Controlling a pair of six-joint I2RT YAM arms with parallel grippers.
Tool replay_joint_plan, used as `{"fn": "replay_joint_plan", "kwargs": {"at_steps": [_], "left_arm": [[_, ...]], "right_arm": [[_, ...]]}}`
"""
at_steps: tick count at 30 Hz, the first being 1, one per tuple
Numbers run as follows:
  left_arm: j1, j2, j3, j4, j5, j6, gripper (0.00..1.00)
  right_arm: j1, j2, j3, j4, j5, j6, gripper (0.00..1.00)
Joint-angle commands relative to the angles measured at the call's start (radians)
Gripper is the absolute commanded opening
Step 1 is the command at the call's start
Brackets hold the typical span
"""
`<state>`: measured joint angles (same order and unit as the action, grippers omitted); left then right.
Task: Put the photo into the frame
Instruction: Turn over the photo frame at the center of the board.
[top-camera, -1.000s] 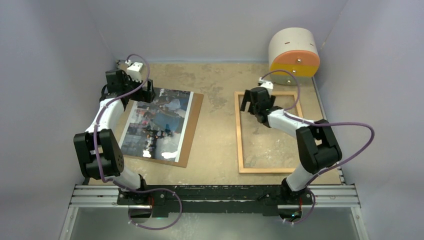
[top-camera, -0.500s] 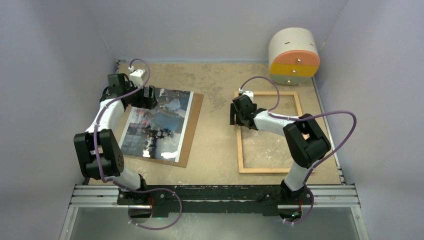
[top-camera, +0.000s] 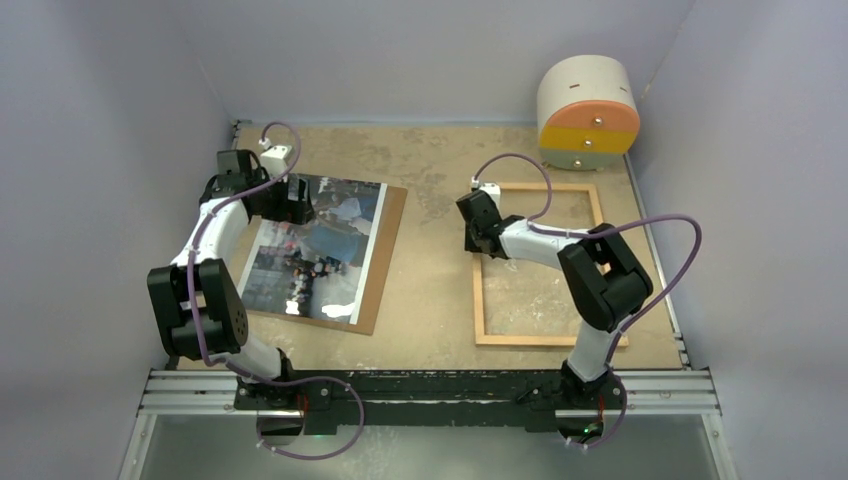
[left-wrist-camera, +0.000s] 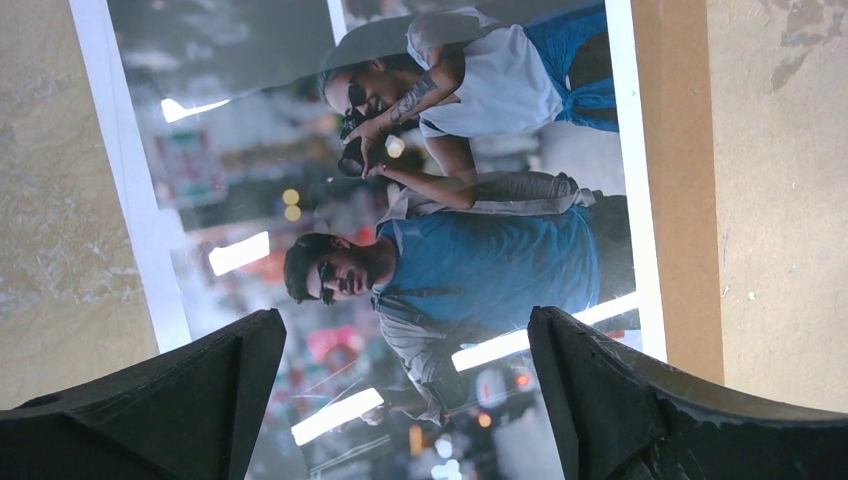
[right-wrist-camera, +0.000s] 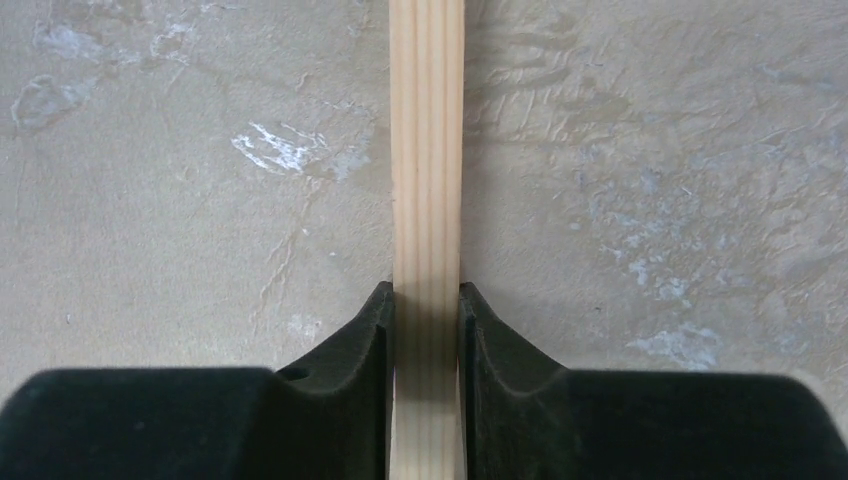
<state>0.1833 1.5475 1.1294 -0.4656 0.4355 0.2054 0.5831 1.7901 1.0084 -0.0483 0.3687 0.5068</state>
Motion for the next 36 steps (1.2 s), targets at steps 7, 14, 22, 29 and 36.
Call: {"fn": "replay_joint_plan", "kwargs": {"at_steps": [7,14,22,29,36], "left_arm": [[-0.001,-0.06,0.008,-0.079,0.055,0.038,1.0],[-0.001,-0.057,0.041,-0.139,0.039,0.046,1.0],[-0.001,-0.062,0.103,-0.203,0.071,0.045,1.0],[-0.001,-0.092,0.144,-0.226,0.06,0.026,1.0],[-0.001,-0.112,0.198,-0.266,0.103,0.017,1.0]], "right_arm": [[0.079,0.086,0.282,-0.208,-0.058,0.151,0.0],[0.162,0.094,0.495,-0.249,-0.13,0.242,0.0],[0.167,0.139,0.736,-0.269,-0.347,0.379,0.0],[0.166,0.202,0.964,-0.3,-0.462,0.47,0.0],[0.161,0.18,0.969,-0.192,-0.559,0.62,0.0]]}}
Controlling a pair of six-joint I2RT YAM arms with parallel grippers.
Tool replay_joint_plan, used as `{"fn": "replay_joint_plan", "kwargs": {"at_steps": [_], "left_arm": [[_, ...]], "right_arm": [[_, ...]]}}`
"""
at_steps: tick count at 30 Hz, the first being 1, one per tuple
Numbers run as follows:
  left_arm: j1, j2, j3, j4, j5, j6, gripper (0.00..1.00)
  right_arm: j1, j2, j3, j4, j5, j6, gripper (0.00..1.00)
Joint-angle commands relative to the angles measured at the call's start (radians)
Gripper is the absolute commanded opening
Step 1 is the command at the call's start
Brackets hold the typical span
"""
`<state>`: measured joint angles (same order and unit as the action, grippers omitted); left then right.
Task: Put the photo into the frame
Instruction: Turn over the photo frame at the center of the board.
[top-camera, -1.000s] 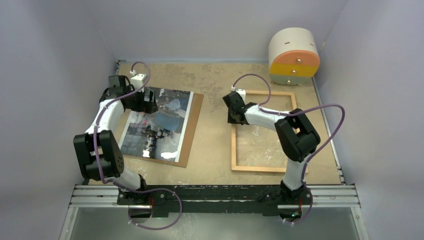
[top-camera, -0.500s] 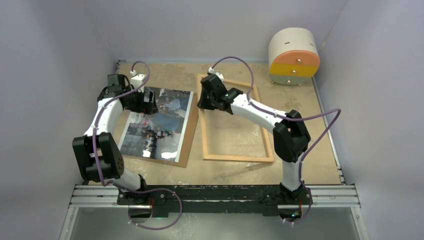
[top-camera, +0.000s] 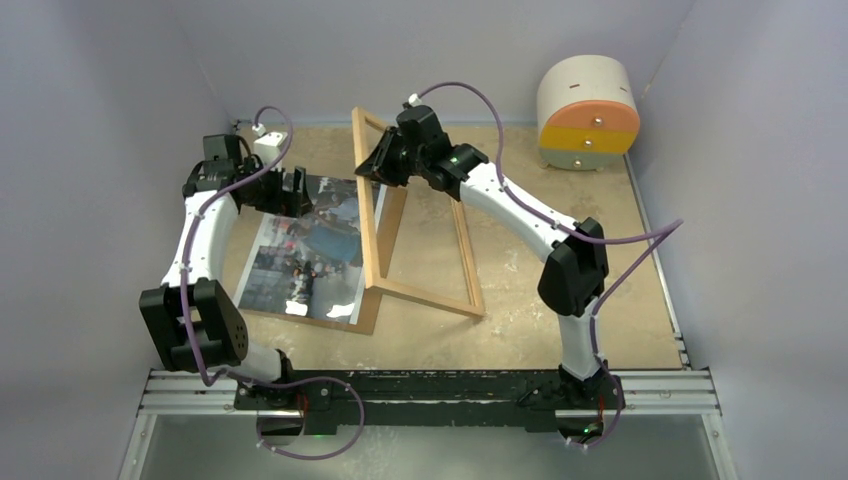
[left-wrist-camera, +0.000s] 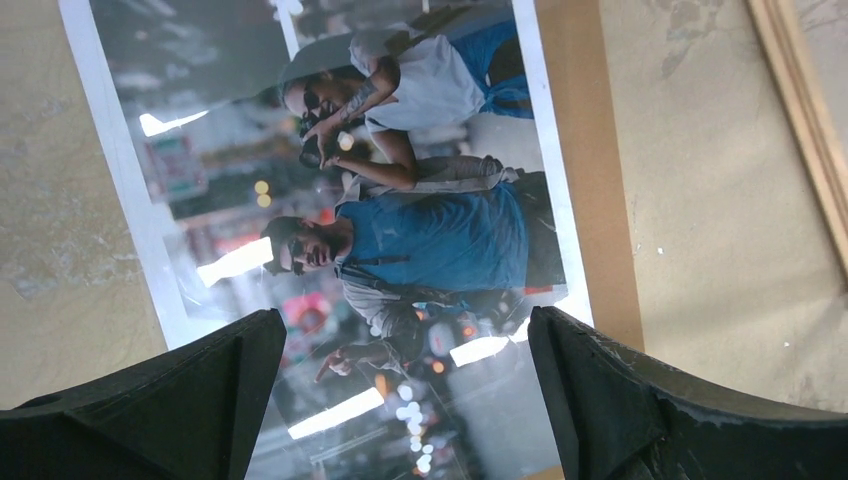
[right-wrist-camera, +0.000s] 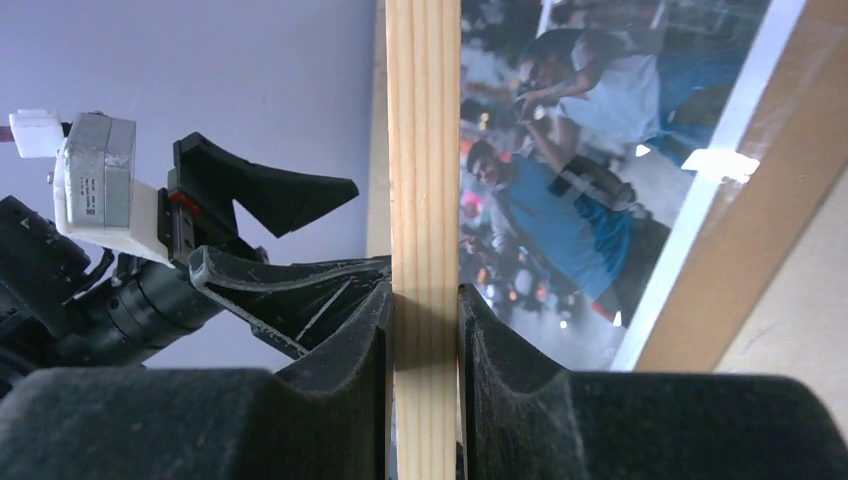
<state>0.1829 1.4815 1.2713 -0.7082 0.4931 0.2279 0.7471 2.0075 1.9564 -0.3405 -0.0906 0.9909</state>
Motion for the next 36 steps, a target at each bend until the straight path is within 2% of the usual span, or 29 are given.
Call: {"fn": "replay_joint_plan", "kwargs": {"at_steps": [1,4,15,20,24,27,31,36], "left_arm": [[0.0,-0.048,0.061,-0.028,0.048,-0.007,1.0],[0.0,-0.047,0.077,-0.045,0.048,-0.004,1.0],[0.0,-0.058,0.11,-0.046,0.117,-0.029,1.0],[-0.022,-0.073,0.136,-0.041,0.159,-0.047,1.0],[-0.102,-0.07,0.207,-0.057,0.128,-0.064,1.0],[-0.172,-0.073,0.276,-0.055,0.11,-0.09,1.0],[-0.302,-0.052,0.35,-0.035,0.115,-0.145,1.0],[-0.408,0.005,0.435,-0.033,0.095,-0.179,1.0]], "right_arm": [[-0.01,-0.049,-0.012,0.152,-0.139,0.183,0.0],[-0.04,-0.094,-0.129,0.327,-0.241,0.315,0.0],[-0.07,-0.141,-0.142,0.422,-0.309,0.392,0.0],[-0.089,-0.177,-0.263,0.573,-0.373,0.451,0.0],[-0.123,-0.239,-0.391,0.667,-0.42,0.447,0.01],[-0.162,-0.287,-0.505,0.733,-0.452,0.46,0.09],[-0.197,-0.315,-0.536,0.719,-0.507,0.441,0.1],[-0.238,-0.355,-0.58,0.704,-0.525,0.44,0.12]]}}
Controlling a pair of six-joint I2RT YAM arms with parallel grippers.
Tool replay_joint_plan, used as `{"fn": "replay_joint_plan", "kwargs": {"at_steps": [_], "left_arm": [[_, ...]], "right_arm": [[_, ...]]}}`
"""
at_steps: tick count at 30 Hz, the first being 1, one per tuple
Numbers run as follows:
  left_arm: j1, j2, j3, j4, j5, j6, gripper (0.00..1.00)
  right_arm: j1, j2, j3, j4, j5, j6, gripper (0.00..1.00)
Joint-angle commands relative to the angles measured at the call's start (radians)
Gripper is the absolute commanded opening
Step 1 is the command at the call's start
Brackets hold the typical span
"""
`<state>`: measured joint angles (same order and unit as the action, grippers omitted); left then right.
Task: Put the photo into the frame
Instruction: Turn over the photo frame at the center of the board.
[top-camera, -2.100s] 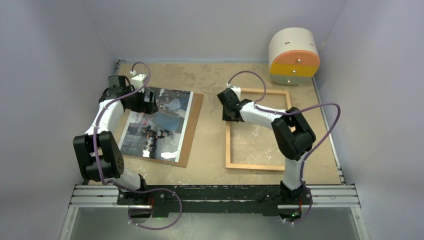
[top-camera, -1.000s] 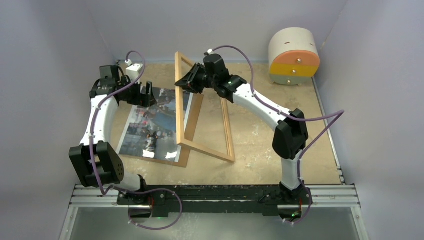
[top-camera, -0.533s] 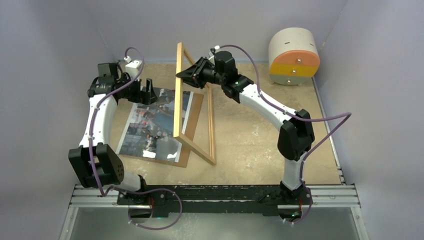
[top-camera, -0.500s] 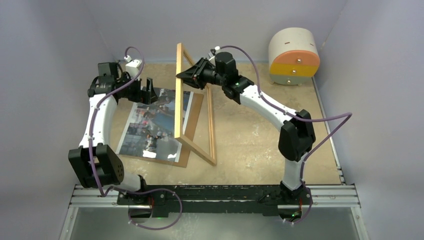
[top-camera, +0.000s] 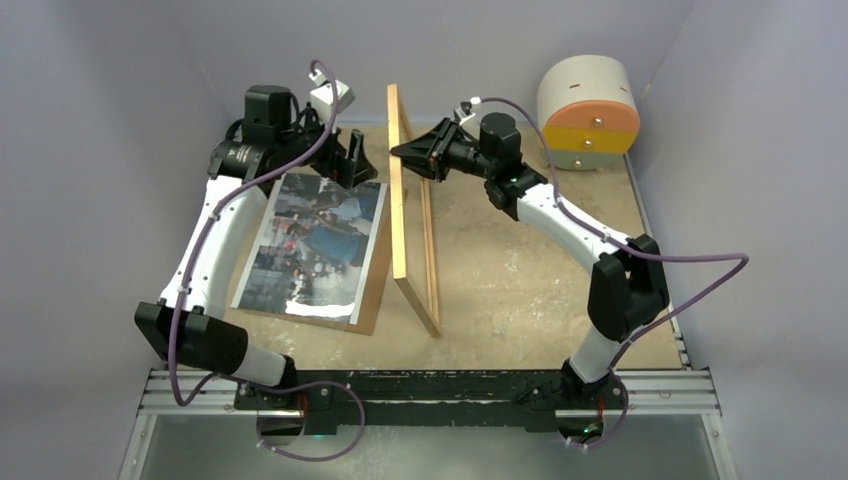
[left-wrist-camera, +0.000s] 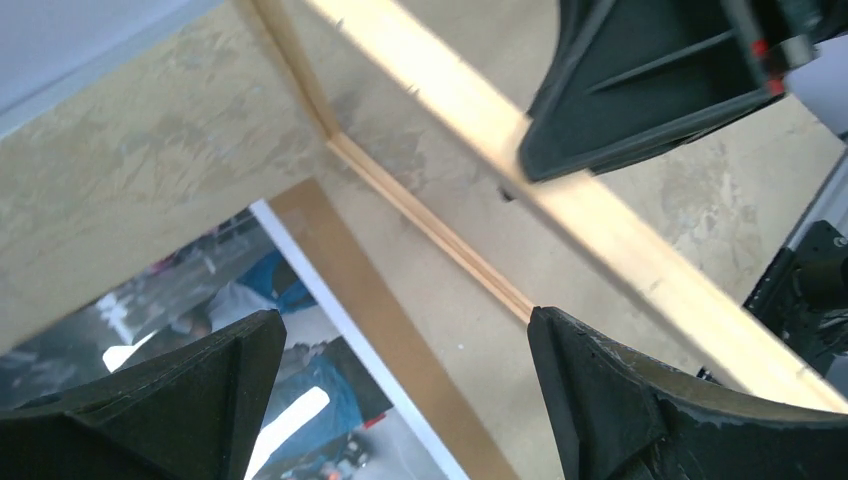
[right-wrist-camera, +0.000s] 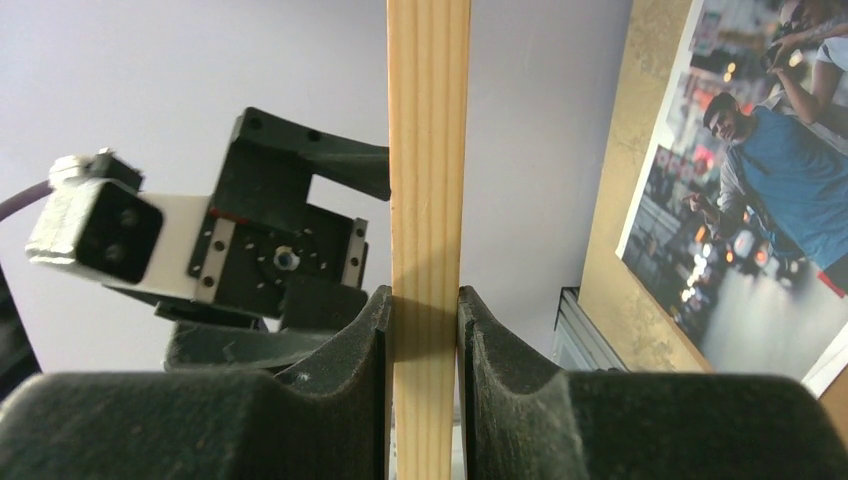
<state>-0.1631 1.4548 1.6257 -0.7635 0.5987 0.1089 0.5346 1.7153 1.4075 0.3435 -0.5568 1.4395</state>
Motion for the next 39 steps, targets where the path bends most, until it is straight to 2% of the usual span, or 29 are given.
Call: {"fn": "replay_joint_plan", "kwargs": {"at_steps": [1,8,16,21,24,29,39], "left_arm": [[-0.083,0.038,0.092,0.022,-0.015,-0.066,1.0],[-0.24,0.062,0.097,0.05,-0.058,-0.089,1.0],[-0.306,0.13,0.141,0.075,-0.069,-0.101,1.0],[-0.319,0.165,0.18,0.096,-0.072,-0.148,1.0],[-0.325,0.189,0.209,0.096,-0.08,-0.152,1.0],[-0.326,0.214,0.228,0.099,-0.085,-0.156,1.0],[-0.326,0.203,0.2,0.098,-0.101,-0.143,1.0]], "right_arm": [[-0.034,-0.072,-0.04,0.012,-0.063,-0.013,0.14],[-0.1,-0.121,-0.078,-0.061,-0.095,-0.047,0.23],[-0.141,-0.13,-0.058,-0.155,-0.12,-0.099,0.48],[-0.141,-0.1,0.062,-0.285,-0.106,-0.192,0.5],[-0.142,-0.069,0.188,-0.456,-0.075,-0.31,0.51],[-0.14,-0.022,0.361,-0.747,0.002,-0.513,0.51],[-0.141,0.05,0.587,-1.058,0.212,-0.774,0.28]]}}
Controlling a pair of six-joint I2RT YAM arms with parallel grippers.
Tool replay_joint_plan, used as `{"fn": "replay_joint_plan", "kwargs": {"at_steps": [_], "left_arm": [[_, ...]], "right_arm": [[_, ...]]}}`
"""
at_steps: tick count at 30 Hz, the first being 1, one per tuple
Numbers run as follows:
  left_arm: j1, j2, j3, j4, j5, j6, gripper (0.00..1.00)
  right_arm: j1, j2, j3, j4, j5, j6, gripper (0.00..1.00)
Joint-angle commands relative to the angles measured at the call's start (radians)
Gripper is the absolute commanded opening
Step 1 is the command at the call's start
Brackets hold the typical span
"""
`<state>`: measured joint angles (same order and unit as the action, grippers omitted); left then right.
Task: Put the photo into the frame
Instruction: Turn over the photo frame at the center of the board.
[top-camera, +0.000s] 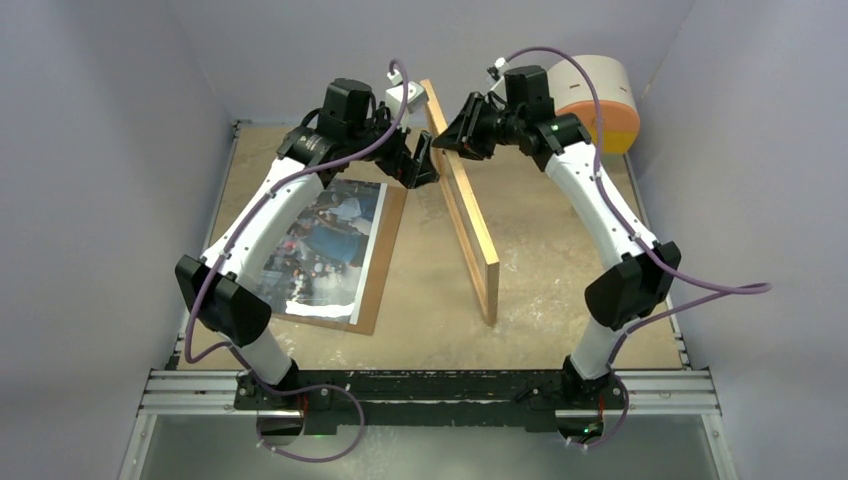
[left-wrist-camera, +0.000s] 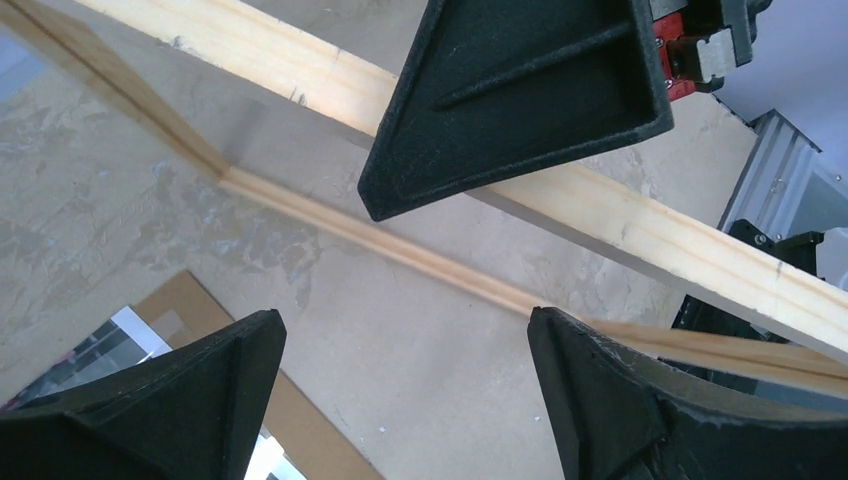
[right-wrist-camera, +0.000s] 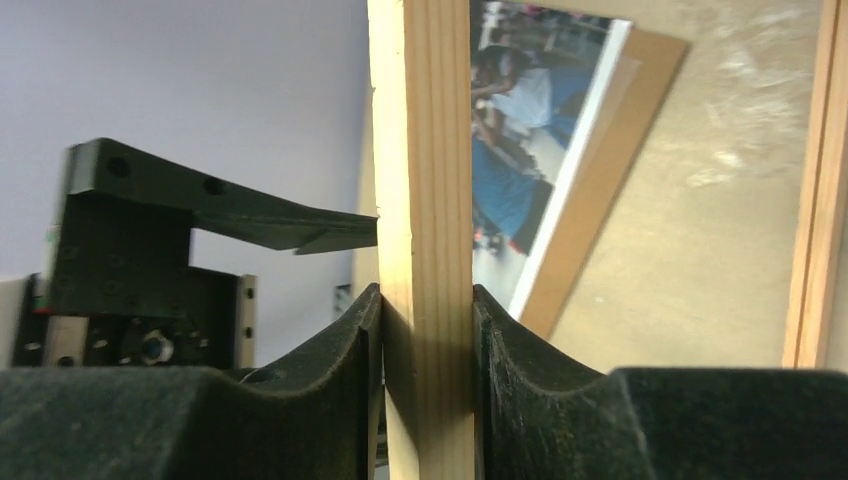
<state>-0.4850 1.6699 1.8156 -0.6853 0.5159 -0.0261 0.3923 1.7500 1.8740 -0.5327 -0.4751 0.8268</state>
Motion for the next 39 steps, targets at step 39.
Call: {"fn": "replay_joint_plan", "kwargs": {"at_steps": [39], "left_arm": [[0.254,-0.205,-0.29,-0.008,-0.166,0.204,1.0]], "right_arm": [[0.014,-0.112,-0.488,0.971,-0.201,0.666,0.0]]}}
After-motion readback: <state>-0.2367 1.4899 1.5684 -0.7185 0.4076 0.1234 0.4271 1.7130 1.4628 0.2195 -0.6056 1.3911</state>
